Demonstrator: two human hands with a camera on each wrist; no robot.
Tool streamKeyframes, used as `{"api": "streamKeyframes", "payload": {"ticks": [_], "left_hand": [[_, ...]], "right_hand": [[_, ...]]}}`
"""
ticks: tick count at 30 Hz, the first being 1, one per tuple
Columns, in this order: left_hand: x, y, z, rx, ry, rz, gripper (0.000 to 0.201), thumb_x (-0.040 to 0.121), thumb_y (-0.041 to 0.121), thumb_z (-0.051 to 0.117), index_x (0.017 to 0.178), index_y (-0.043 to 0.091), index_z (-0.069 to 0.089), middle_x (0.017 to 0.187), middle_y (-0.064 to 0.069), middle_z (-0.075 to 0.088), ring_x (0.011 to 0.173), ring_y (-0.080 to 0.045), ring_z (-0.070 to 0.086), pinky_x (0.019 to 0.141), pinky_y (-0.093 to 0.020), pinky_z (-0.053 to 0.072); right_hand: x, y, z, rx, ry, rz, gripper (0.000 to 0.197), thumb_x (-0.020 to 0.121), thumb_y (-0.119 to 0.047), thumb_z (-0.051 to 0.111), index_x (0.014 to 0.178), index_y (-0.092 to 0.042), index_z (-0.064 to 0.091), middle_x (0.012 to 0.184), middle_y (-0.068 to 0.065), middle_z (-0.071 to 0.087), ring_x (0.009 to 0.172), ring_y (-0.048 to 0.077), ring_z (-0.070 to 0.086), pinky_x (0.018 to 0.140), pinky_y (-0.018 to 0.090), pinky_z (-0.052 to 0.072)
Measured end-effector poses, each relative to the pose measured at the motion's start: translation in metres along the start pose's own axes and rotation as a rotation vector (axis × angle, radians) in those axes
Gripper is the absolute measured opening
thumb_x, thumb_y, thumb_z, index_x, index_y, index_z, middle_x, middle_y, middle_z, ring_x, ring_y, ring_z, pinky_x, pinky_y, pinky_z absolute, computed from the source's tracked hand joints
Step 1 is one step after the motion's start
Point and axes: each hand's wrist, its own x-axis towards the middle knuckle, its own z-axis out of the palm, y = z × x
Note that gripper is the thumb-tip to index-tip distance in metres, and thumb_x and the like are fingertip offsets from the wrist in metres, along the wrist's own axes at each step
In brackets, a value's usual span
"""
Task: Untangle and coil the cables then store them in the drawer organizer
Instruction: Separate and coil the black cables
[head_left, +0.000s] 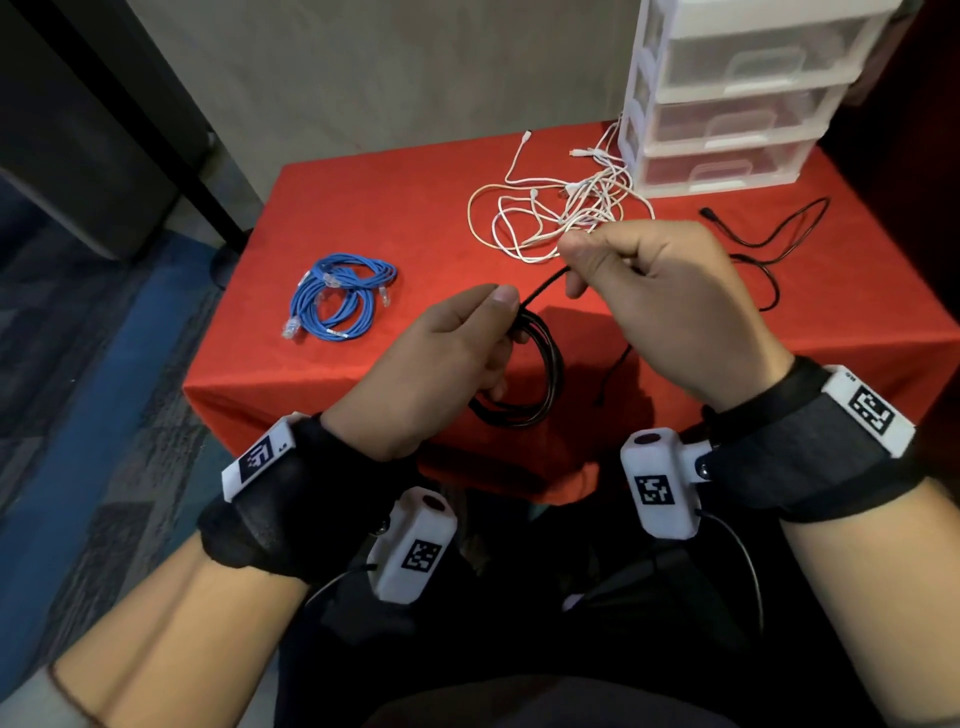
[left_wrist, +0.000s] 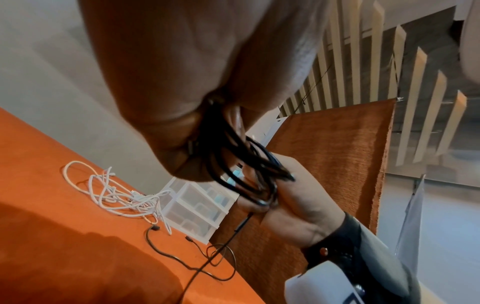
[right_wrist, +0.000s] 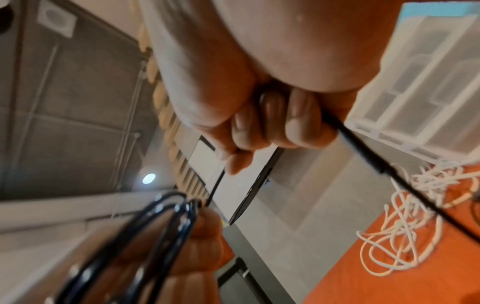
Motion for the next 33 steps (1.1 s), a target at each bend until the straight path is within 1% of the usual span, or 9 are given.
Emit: {"api": "streamKeyframes", "payload": {"ticks": [3, 5, 9, 14, 18, 20, 25, 28, 33], "left_hand": [[0.004, -0.006, 0.000, 0.060, 0.084, 0.039, 0.041, 0.110, 0.029, 0.040, 0.074, 0.013, 0.051, 0.052, 0.008, 0.037, 0.044, -0.009, 0.035, 0.059, -0.041, 0.042], [0.006, -0.011, -0.001, 0.121, 0.116, 0.052, 0.042, 0.107, 0.035, 0.043, 0.079, 0.006, 0.053, 0.055, 0.006, 0.041, 0.046, -0.009, 0.038, 0.062, -0.044, 0.041], [0.004, -0.012, 0.001, -0.090, 0.065, -0.022, 0.032, 0.109, 0.029, 0.041, 0.083, 0.012, 0.049, 0.056, 0.008, 0.031, 0.047, -0.008, 0.029, 0.062, -0.037, 0.040], [0.000, -0.007, -0.014, -0.369, -0.192, -0.121, 0.033, 0.108, 0.027, 0.036, 0.107, 0.000, 0.054, 0.083, -0.011, 0.032, 0.058, -0.008, 0.036, 0.063, -0.023, 0.045], [-0.003, -0.001, -0.026, -0.370, -0.352, -0.149, 0.032, 0.108, 0.026, 0.035, 0.123, 0.003, 0.053, 0.079, -0.001, 0.040, 0.071, -0.011, 0.045, 0.082, -0.045, 0.055], [-0.003, -0.004, -0.027, -0.362, -0.352, -0.166, 0.032, 0.108, 0.026, 0.037, 0.122, 0.003, 0.054, 0.079, 0.000, 0.042, 0.072, -0.011, 0.046, 0.078, -0.044, 0.055], [0.000, -0.020, -0.018, -0.141, -0.194, -0.105, 0.027, 0.109, 0.026, 0.038, 0.104, 0.009, 0.058, 0.074, 0.003, 0.044, 0.068, -0.010, 0.044, 0.053, -0.029, 0.047], [0.008, -0.028, -0.018, 0.017, -0.027, 0.005, 0.028, 0.111, 0.023, 0.035, 0.091, 0.016, 0.054, 0.064, 0.010, 0.039, 0.058, -0.006, 0.037, 0.047, -0.023, 0.038], [0.020, -0.035, -0.049, 0.218, 0.261, 0.050, 0.031, 0.110, 0.027, 0.035, 0.087, 0.023, 0.055, 0.071, 0.003, 0.041, 0.058, -0.005, 0.039, 0.050, -0.024, 0.040]], "right_hand": [[-0.007, -0.001, 0.004, 0.058, -0.169, 0.024, 0.025, 0.097, -0.034, 0.067, 0.096, -0.009, 0.070, 0.072, 0.009, 0.064, 0.065, 0.010, 0.056, 0.063, 0.026, 0.046], [-0.015, 0.000, 0.013, 0.136, -0.323, 0.113, 0.022, 0.095, -0.028, 0.071, 0.108, -0.011, 0.067, 0.083, 0.003, 0.073, 0.069, 0.013, 0.065, 0.068, 0.025, 0.050], [-0.020, 0.008, 0.023, 0.384, -0.309, 0.288, 0.013, 0.104, -0.019, 0.057, 0.095, -0.010, 0.062, 0.070, 0.001, 0.061, 0.051, 0.010, 0.033, 0.048, 0.023, 0.020], [-0.015, 0.005, 0.019, 0.394, -0.253, 0.301, 0.024, 0.107, -0.025, 0.050, 0.092, -0.012, 0.064, 0.068, 0.003, 0.045, 0.062, 0.010, 0.035, 0.054, 0.018, 0.027], [-0.010, 0.002, 0.013, 0.477, -0.224, 0.318, 0.025, 0.105, -0.030, 0.054, 0.097, -0.009, 0.066, 0.080, 0.013, 0.043, 0.065, 0.013, 0.033, 0.070, 0.043, 0.014], [-0.011, 0.002, 0.012, 0.472, -0.224, 0.324, 0.024, 0.106, -0.028, 0.052, 0.096, -0.010, 0.064, 0.074, 0.008, 0.044, 0.064, 0.011, 0.036, 0.062, 0.029, 0.018], [-0.016, 0.006, 0.018, 0.477, -0.279, 0.317, 0.019, 0.106, -0.020, 0.051, 0.097, -0.006, 0.061, 0.074, 0.008, 0.054, 0.058, 0.011, 0.034, 0.047, 0.012, 0.030], [-0.016, 0.017, 0.016, 0.376, -0.288, 0.301, 0.018, 0.104, -0.017, 0.055, 0.107, -0.005, 0.068, 0.065, -0.003, 0.054, 0.051, 0.010, 0.030, 0.056, 0.018, 0.039], [-0.017, 0.047, 0.006, 0.122, -0.243, 0.259, 0.019, 0.103, -0.007, 0.056, 0.101, -0.016, 0.073, 0.085, 0.000, 0.069, 0.068, 0.009, 0.057, 0.071, 0.021, 0.046]]}}
